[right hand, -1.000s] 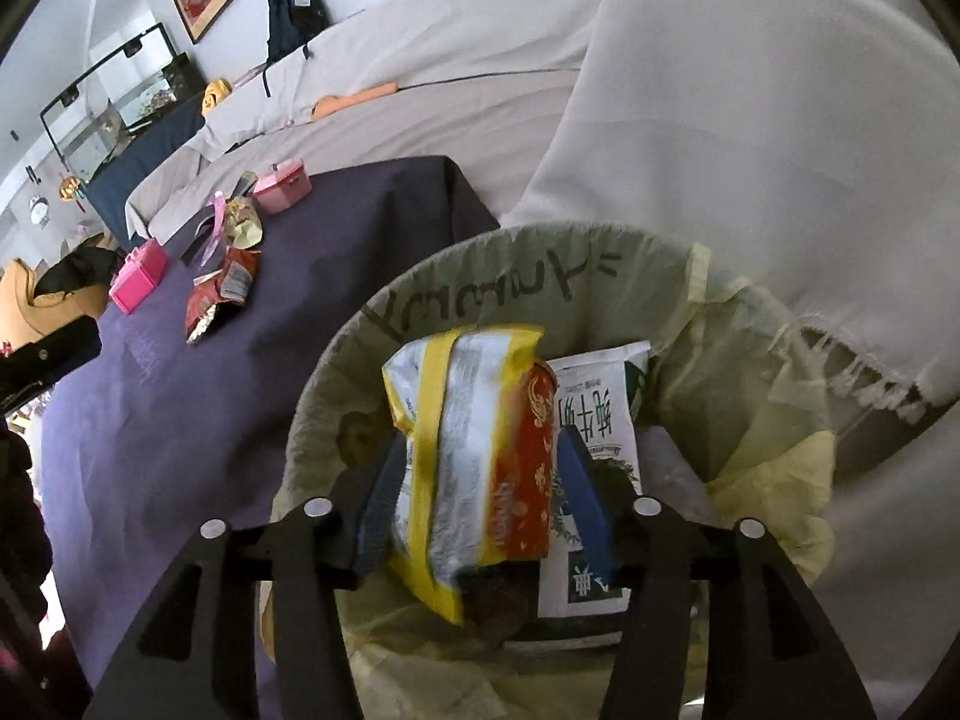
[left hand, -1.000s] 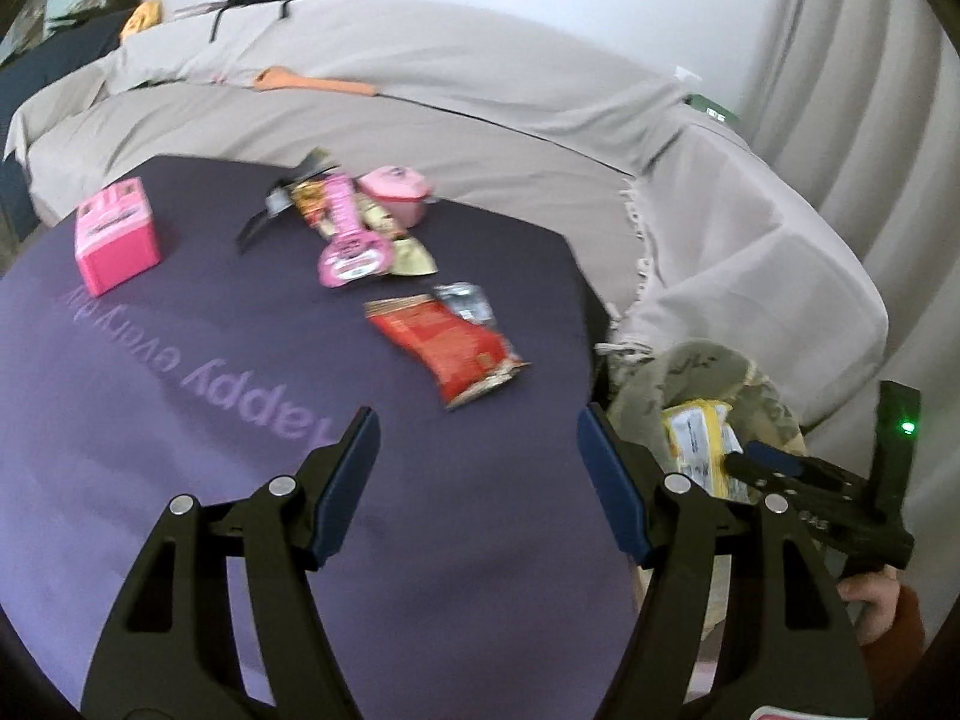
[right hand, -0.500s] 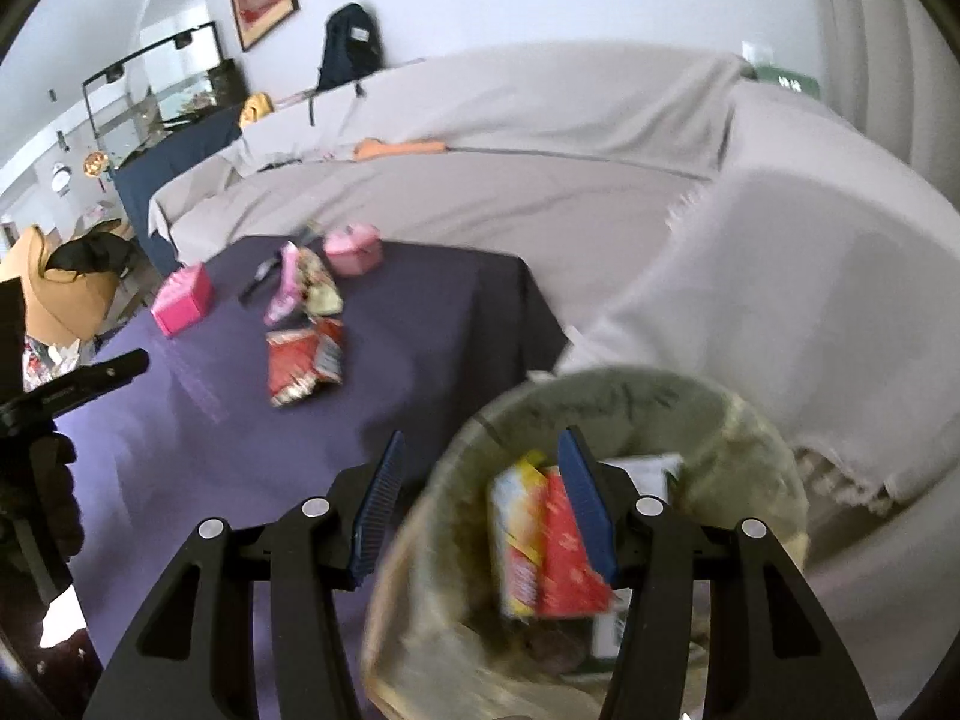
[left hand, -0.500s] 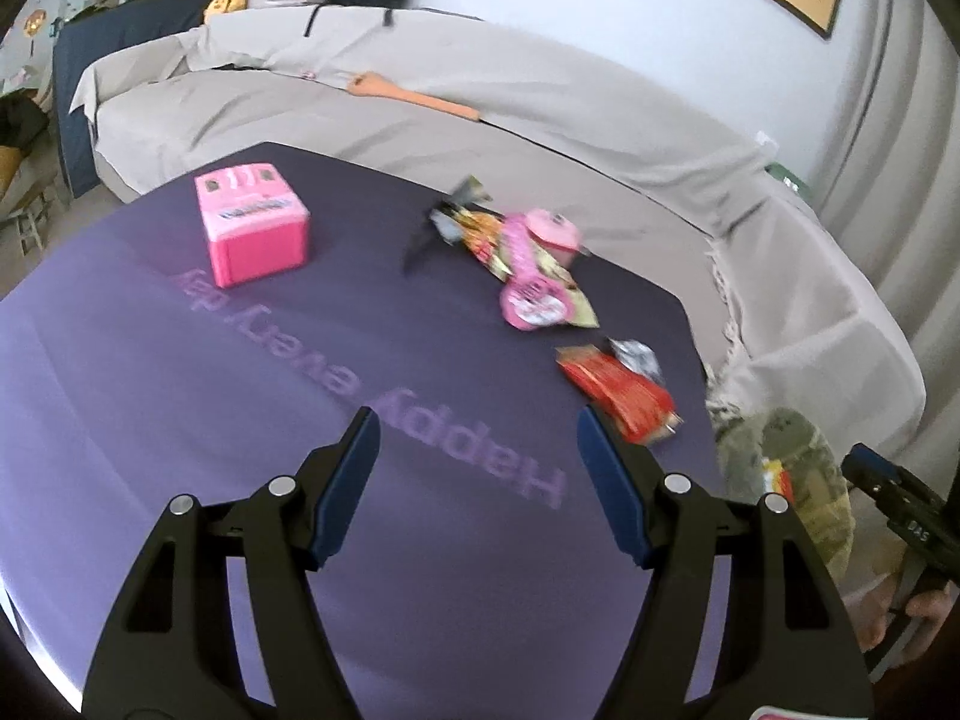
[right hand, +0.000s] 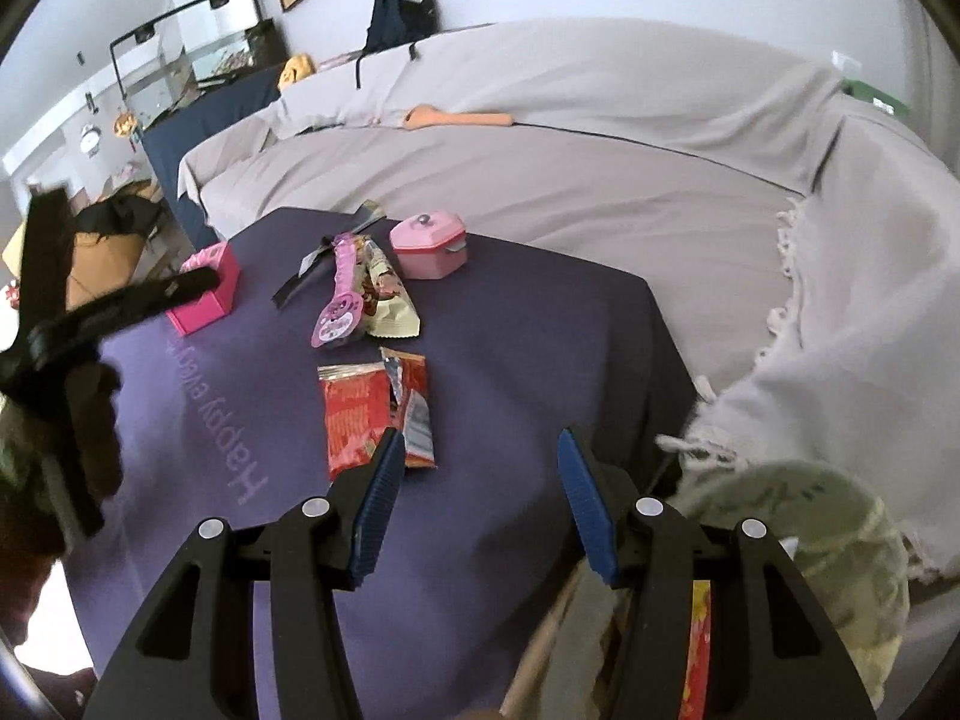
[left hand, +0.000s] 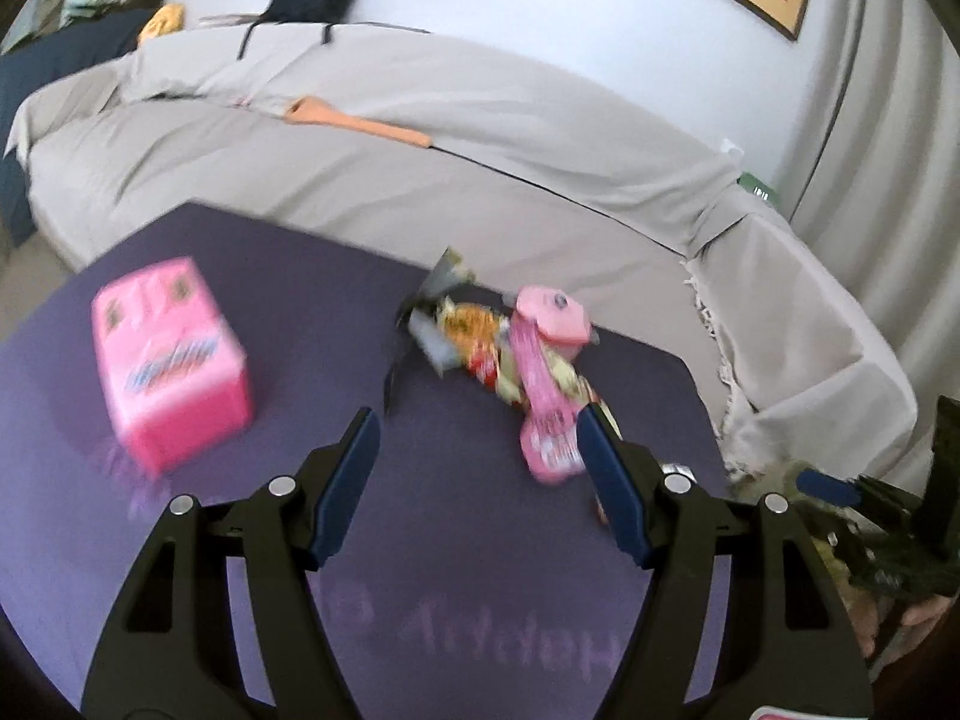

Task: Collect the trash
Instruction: 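Grasp the grey strap with the left gripper while the right approaches the red wrapper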

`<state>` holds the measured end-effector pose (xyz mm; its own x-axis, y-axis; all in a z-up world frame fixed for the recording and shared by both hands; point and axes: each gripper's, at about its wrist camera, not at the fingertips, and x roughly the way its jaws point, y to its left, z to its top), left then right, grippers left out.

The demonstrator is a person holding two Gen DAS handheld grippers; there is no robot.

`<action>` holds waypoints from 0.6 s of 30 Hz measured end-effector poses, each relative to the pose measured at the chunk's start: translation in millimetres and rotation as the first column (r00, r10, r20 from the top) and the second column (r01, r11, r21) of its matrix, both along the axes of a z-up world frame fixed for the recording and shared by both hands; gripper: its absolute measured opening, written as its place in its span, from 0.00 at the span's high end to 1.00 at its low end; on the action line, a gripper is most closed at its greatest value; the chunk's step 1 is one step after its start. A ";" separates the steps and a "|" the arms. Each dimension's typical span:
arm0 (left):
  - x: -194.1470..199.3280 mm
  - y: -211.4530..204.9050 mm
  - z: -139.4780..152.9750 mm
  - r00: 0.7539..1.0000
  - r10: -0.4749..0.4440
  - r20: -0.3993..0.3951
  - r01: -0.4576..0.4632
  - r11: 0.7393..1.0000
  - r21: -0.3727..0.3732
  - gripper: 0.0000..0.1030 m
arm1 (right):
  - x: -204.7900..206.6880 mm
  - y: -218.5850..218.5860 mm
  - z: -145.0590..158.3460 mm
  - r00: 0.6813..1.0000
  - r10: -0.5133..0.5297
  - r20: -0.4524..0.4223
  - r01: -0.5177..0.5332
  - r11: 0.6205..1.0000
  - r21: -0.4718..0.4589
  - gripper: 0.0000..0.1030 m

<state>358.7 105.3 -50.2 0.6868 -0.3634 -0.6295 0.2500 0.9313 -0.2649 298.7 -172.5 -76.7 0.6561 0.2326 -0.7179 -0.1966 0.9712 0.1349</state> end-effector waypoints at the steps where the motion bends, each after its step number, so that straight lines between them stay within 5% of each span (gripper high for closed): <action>1: 13.3 -2.7 -1.0 1.000 0.007 -0.002 -0.007 1.000 0.014 0.37 | 2.5 0.6 -0.5 1.000 0.003 -0.004 -0.003 1.000 -0.007 0.51; 4: 54.4 -6.4 -8.2 0.998 0.038 -0.042 -0.037 0.999 0.029 0.50 | 14.5 1.6 -3.7 1.000 0.019 -0.021 -0.019 1.000 0.000 0.51; 11: 114.0 -28.9 -36.4 0.994 0.054 -0.093 -0.042 0.992 0.123 0.50 | 32.4 -16.1 -13.3 0.999 -0.007 -0.051 0.007 1.000 0.002 0.51; 13: 119.7 -33.5 -41.4 0.993 0.035 -0.108 -0.021 0.992 0.128 0.59 | 36.1 -17.1 -16.2 0.998 -0.002 -0.062 0.003 1.000 0.004 0.51; 15: 122.8 -37.3 -46.2 0.992 0.021 -0.127 -0.002 0.989 0.150 0.80 | 39.5 -15.2 -19.3 0.997 0.002 -0.071 -0.003 1.000 -0.005 0.51; 18: 113.6 -32.1 -48.5 0.988 0.008 -0.152 0.014 0.990 0.141 0.88 | 44.6 -9.4 -21.9 0.996 0.019 -0.083 -0.019 1.000 -0.001 0.51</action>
